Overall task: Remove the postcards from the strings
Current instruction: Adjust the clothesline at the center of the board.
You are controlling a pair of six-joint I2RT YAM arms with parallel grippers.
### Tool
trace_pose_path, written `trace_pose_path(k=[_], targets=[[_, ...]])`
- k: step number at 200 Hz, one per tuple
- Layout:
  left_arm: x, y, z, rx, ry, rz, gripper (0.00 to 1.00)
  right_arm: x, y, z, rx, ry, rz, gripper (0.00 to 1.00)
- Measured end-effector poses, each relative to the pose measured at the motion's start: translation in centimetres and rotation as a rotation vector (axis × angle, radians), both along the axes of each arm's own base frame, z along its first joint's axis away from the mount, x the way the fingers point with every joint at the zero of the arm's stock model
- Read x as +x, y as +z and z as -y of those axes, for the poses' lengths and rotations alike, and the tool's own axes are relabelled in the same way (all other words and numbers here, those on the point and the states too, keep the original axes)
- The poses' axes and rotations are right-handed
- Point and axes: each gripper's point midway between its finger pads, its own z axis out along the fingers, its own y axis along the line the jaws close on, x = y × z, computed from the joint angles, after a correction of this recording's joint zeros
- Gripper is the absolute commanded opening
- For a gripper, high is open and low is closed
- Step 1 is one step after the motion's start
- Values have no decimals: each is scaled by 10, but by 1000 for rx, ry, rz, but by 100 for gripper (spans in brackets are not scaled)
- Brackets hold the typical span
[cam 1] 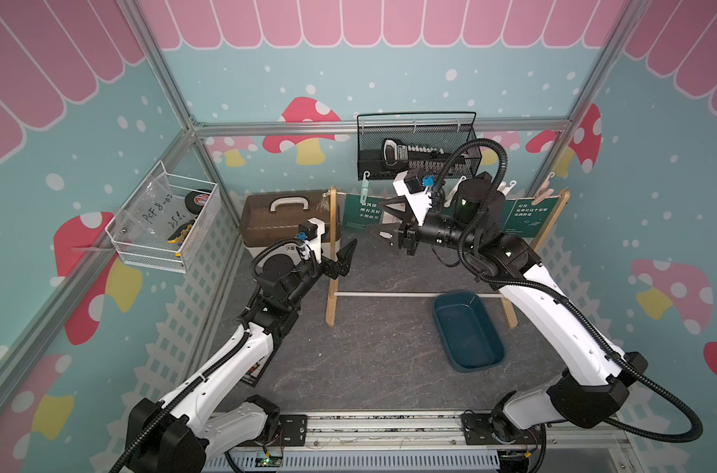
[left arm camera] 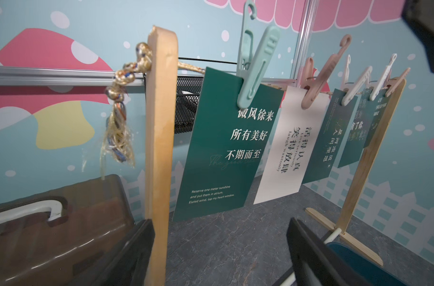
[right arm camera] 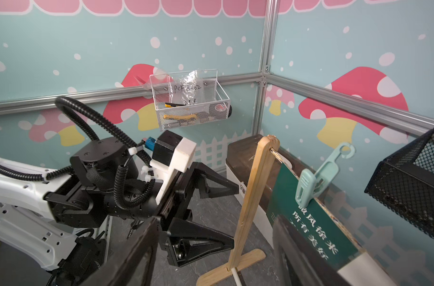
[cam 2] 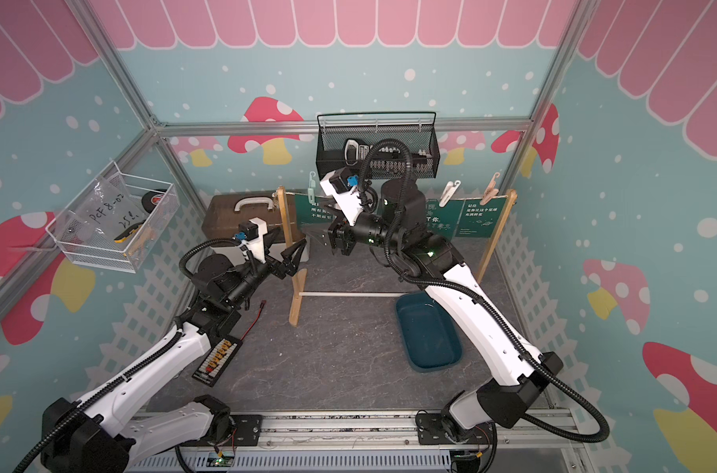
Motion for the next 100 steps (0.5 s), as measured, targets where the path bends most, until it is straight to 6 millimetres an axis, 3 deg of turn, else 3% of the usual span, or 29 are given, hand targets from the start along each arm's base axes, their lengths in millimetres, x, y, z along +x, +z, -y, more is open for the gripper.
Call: trace_pose_path(k=[60, 80, 100], targets=[[11, -7, 1, 71, 11, 11, 89, 17, -32, 1, -32, -73, -12, 70], [16, -7, -13, 73, 45, 6, 91, 16, -38, 3, -38, -80, -19, 70], [19, -6, -29, 67, 88, 6, 95, 11, -30, 7, -21, -80, -1, 71]])
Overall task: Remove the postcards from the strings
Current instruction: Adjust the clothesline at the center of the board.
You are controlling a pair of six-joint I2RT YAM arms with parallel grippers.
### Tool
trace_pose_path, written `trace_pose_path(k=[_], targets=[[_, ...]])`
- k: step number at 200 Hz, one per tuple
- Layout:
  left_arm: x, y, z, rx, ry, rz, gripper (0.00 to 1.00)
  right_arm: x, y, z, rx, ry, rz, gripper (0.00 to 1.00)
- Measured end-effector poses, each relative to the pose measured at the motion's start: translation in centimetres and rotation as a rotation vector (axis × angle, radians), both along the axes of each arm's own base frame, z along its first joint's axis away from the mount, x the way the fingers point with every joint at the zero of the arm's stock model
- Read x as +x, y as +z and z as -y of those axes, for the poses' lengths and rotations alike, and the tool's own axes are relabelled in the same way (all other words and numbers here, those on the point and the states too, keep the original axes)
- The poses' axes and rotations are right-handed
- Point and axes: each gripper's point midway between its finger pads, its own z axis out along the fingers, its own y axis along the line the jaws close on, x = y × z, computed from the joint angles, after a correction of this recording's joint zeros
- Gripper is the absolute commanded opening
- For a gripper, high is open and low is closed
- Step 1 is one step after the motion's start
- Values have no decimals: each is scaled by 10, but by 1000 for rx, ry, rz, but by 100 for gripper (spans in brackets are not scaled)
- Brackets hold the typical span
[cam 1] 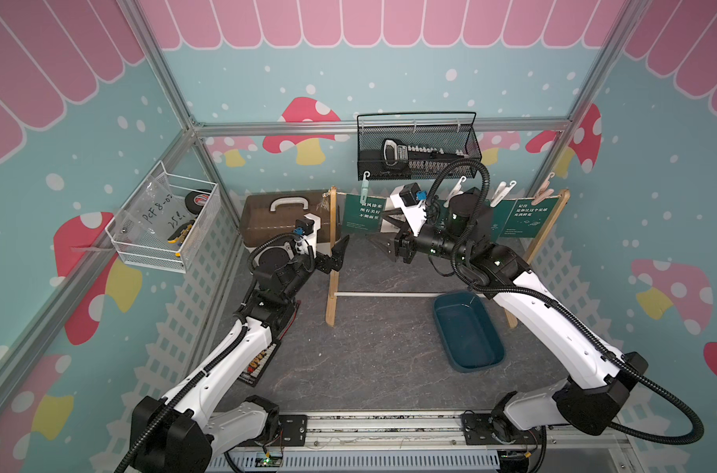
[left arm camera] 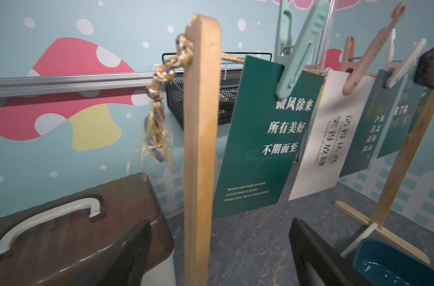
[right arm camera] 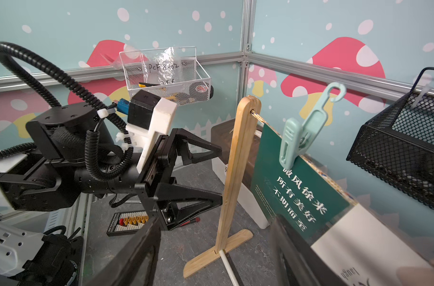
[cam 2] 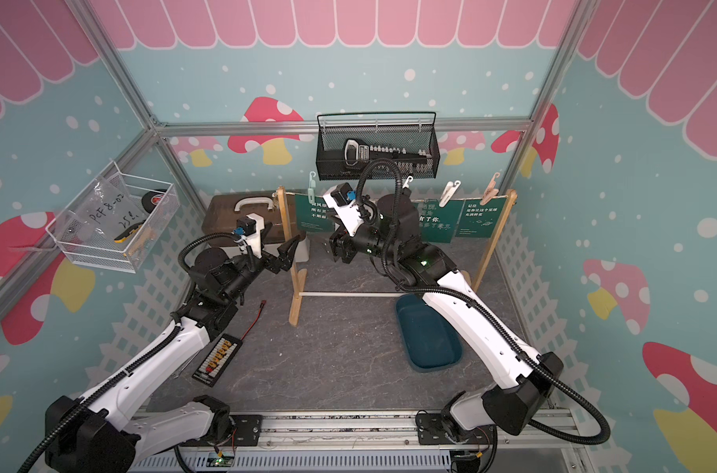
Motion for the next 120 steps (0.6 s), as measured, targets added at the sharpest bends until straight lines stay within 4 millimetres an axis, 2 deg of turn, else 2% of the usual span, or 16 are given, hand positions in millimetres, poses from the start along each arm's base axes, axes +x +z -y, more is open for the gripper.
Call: trace_pose_path(k=[17, 40, 62, 80, 99, 120], targets=[[0, -5, -9, -10, 26, 2, 96, -7, 11, 5, 22, 3, 13, 71], [5, -31, -13, -18, 38, -40, 99, -19, 24, 12, 50, 14, 25, 71], [18, -66, -5, -11, 14, -120, 99, -28, 34, 17, 72, 19, 27, 72], [25, -85, 3, -13, -21, -167, 99, -34, 36, 21, 77, 22, 16, 73], [26, -90, 10, -30, -58, -181, 99, -39, 36, 26, 77, 22, 2, 74], [23, -82, 17, -56, -99, -158, 99, -45, 35, 31, 72, 18, -12, 74]])
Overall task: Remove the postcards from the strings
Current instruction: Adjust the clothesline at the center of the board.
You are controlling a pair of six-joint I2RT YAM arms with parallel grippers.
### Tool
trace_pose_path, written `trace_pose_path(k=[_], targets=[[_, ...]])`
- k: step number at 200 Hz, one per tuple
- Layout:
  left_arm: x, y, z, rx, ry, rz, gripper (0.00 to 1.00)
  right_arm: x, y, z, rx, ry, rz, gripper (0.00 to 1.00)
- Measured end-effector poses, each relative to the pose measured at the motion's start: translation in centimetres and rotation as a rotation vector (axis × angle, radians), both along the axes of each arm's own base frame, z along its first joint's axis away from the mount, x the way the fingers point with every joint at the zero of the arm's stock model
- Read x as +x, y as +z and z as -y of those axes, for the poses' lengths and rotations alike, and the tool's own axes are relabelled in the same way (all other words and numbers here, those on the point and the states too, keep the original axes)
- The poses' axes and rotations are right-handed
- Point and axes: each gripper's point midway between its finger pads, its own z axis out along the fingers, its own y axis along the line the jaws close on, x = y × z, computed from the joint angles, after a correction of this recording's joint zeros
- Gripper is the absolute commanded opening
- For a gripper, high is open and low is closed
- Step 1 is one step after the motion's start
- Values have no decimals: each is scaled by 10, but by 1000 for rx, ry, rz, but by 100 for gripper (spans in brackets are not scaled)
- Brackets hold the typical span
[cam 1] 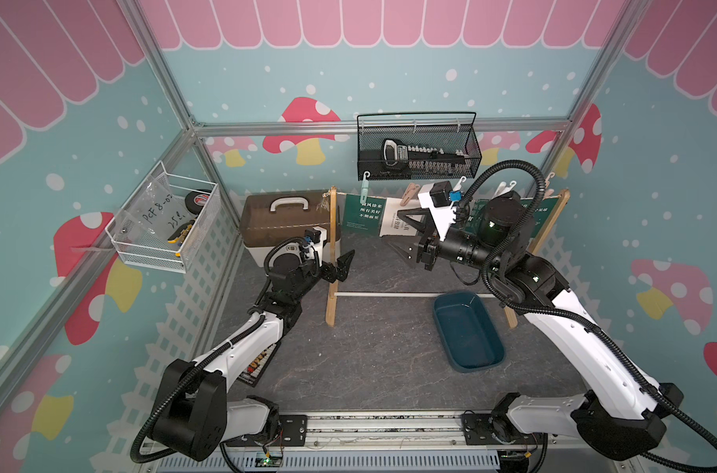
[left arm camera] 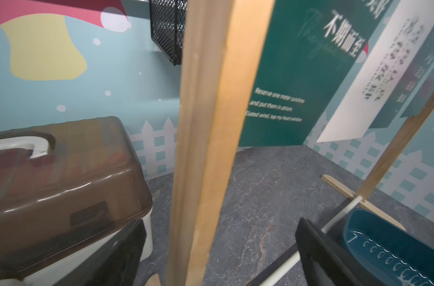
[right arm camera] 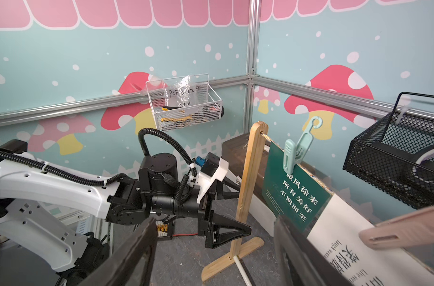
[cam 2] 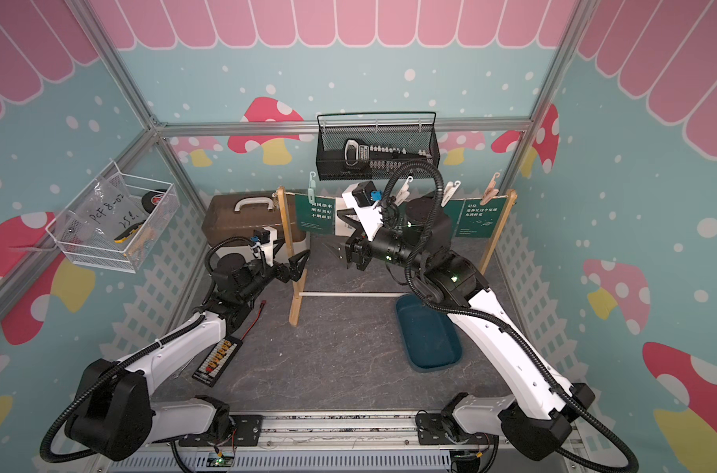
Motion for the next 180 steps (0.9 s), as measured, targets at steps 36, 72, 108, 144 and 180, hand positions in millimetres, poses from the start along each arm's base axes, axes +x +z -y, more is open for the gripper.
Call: trace_pose_path(k=[36, 72, 108, 144, 180], targets=[[-10, 5, 20, -5, -63, 22, 99, -5, 0, 7, -5, -15, -12, 75], [-21, 5, 40, -4, -118, 22, 99, -4, -6, 8, -20, -25, -30, 76], [-37, 4, 57, 3, -170, 24, 99, -2, -11, 9, -37, -40, -47, 76], [-56, 21, 54, 1, -181, 48, 98, 6, -14, 14, -50, -90, -42, 76], [-81, 56, 54, -20, -192, 138, 92, 16, -13, 21, -61, -163, -25, 73]])
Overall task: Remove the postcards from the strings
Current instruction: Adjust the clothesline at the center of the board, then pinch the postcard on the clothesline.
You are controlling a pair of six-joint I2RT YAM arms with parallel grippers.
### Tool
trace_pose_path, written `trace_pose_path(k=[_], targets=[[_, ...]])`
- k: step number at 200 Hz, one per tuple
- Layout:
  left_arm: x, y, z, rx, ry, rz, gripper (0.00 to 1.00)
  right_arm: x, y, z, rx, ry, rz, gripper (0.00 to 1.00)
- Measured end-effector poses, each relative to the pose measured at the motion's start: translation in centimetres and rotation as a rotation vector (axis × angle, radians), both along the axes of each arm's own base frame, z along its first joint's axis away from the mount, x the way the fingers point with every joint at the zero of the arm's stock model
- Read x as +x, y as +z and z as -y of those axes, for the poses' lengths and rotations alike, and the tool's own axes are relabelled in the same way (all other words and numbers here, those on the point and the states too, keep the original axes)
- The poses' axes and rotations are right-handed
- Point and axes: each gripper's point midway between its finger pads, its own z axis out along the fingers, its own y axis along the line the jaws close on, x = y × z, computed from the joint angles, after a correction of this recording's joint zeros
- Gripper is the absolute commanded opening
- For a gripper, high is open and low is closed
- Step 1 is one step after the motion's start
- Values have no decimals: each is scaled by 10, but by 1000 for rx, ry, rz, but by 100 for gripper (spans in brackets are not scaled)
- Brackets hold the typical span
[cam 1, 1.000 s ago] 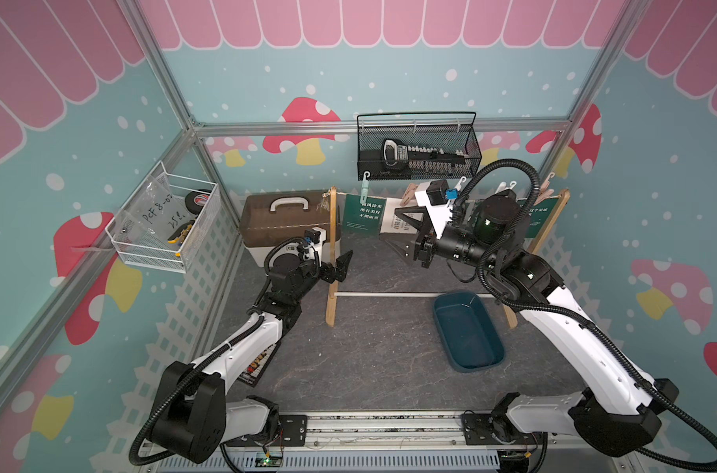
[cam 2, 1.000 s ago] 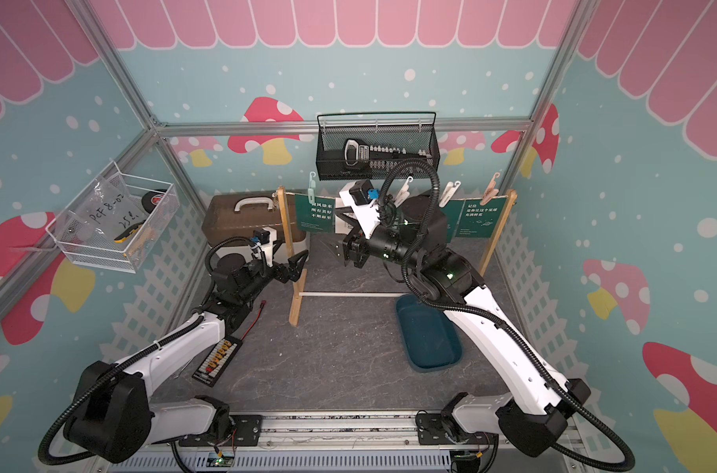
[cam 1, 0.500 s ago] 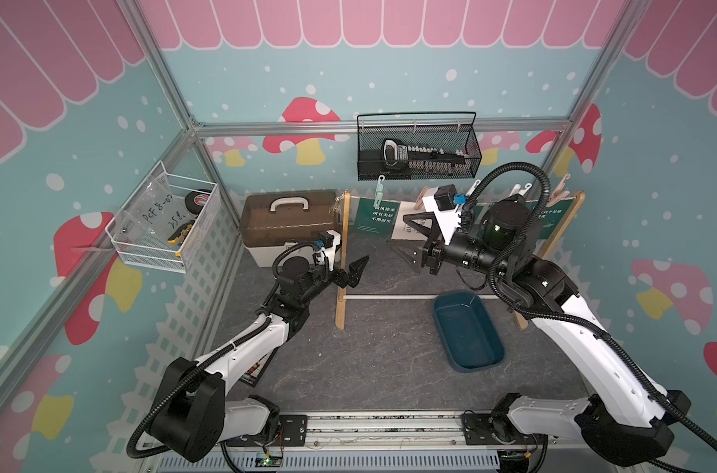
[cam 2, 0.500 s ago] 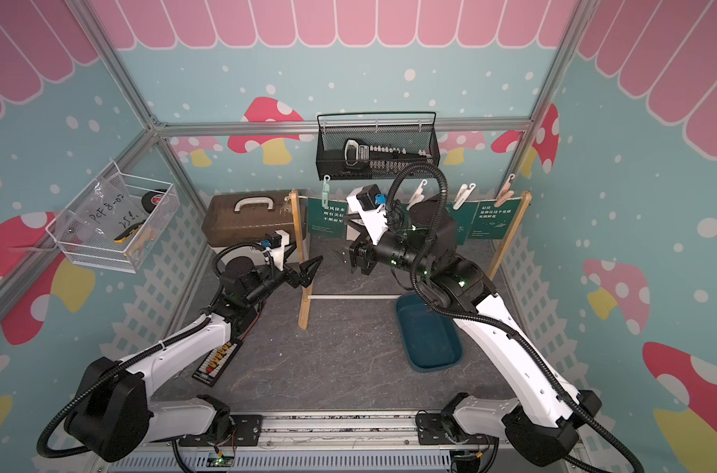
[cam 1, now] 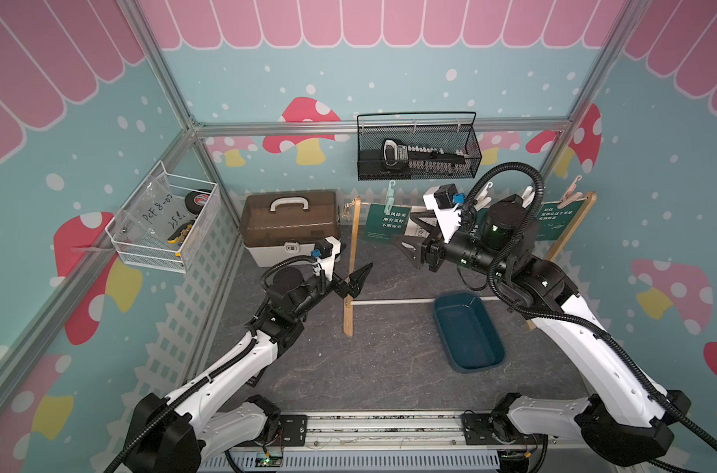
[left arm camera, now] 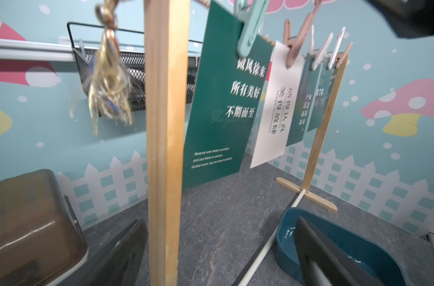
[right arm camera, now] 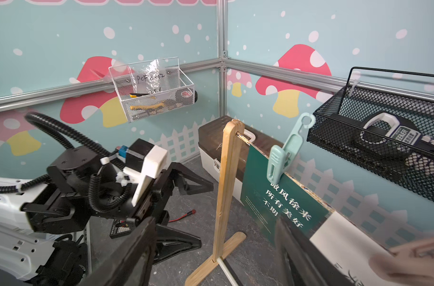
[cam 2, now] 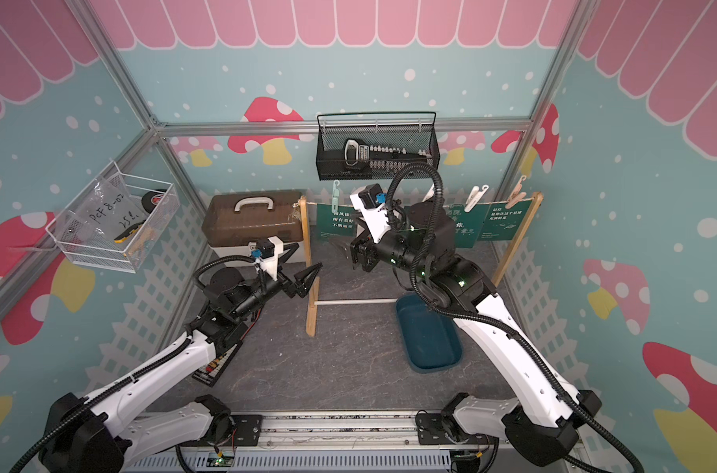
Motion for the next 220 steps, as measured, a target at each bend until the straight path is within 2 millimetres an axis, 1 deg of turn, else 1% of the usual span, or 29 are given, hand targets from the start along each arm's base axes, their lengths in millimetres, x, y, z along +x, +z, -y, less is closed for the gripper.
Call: trace_pose_path(k=[13, 32, 59, 95, 109, 125, 135, 158, 169, 201, 220], targets=[[-5, 5, 7, 1, -11, 15, 88, 4, 2, 1, -2, -21, 8, 72], [-7, 5, 17, 12, -13, 21, 85, 9, 4, 1, -7, -40, 18, 72], [4, 1, 29, 30, 26, 17, 83, 15, 5, 1, -14, -58, 28, 71], [17, 0, 35, 11, 104, 27, 83, 17, 5, 1, -16, -65, 30, 71], [17, 1, 40, -6, 126, 36, 84, 17, 6, 1, -13, -64, 33, 71], [17, 1, 50, -28, 143, 40, 88, 17, 6, 1, -13, -63, 33, 71], [17, -2, 57, -39, 154, 37, 92, 17, 6, 0, -12, -61, 34, 71], [19, -10, 68, -78, 192, 17, 97, 17, 6, -1, -10, -54, 34, 71], [21, -14, 70, -100, 218, 0, 99, 17, 6, -2, -11, -53, 33, 71], [31, -20, 70, -174, 277, -19, 99, 16, 6, -3, -10, -46, 33, 71], [39, -27, 69, -202, 298, -30, 99, 15, 6, -3, -9, -39, 33, 71]])
